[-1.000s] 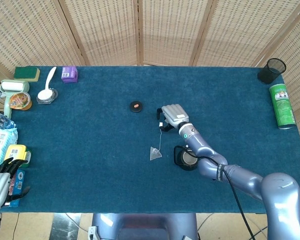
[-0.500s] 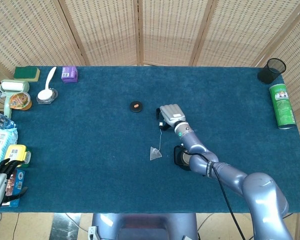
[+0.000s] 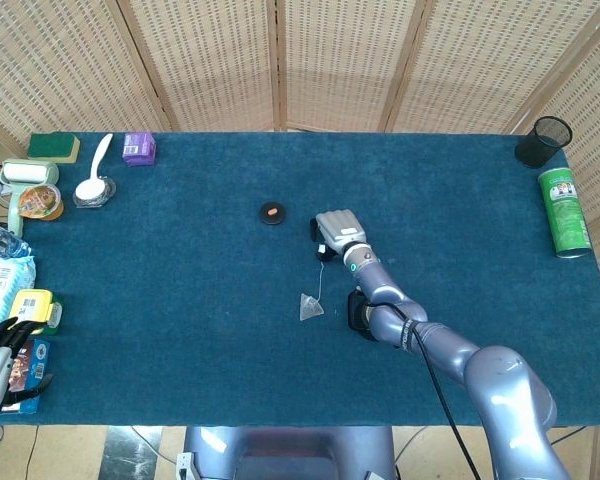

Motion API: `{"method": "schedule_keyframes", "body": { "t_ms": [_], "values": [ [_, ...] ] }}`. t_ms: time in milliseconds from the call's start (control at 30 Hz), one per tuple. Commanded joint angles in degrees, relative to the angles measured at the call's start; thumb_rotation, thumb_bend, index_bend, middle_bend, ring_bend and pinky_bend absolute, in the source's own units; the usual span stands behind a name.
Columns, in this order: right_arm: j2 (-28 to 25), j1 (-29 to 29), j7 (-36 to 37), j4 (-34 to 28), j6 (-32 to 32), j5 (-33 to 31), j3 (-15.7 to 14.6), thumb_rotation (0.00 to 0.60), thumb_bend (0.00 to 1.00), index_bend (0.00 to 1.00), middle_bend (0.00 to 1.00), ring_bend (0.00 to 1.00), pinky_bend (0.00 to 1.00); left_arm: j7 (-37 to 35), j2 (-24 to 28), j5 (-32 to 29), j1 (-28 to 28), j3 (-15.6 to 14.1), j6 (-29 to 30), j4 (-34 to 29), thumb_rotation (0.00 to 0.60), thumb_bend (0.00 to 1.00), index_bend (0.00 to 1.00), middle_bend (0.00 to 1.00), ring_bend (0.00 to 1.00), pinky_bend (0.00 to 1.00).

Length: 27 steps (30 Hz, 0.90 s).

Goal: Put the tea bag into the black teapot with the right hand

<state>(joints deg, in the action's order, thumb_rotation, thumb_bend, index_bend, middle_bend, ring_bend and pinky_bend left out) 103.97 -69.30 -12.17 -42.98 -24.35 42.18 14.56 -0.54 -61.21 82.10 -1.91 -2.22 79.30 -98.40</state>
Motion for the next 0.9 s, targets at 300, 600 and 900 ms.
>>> {"method": "schedule_keyframes", "body": {
  "t_ms": [300,600,900],
  "values": [
    [1.4,-0.5,-1.1,2.3,0.9,-1.7,-0.6,0.6,0.38,0.44,1.0,1.0,1.0,-0.3,-0.1,-0.1,0.0,0.0,-0.2,0.4,0.6,0.27,0.18,0.19,0.09,0.14],
    [1.0,-0.3,-1.9,2.0,0.6,-2.5,-1.0,0.6,0.38,0.47,1.0,1.0,1.0,-0.2,-0.2,0.0,-0.1,0.1,-0.3,0.4,0.6,0.27,0.17,0.19,0.09,0.14],
    [0.4,0.0,-2.7,0.1,-0.2,-3.1,-1.4,0.6,0.38,0.49,1.0,1.0,1.0,0.0,-0.2,0.1,0.0,0.0,-0.1,0.2,0.6,0.27,0.17,0.19,0.09,0.14]
  ]
}}
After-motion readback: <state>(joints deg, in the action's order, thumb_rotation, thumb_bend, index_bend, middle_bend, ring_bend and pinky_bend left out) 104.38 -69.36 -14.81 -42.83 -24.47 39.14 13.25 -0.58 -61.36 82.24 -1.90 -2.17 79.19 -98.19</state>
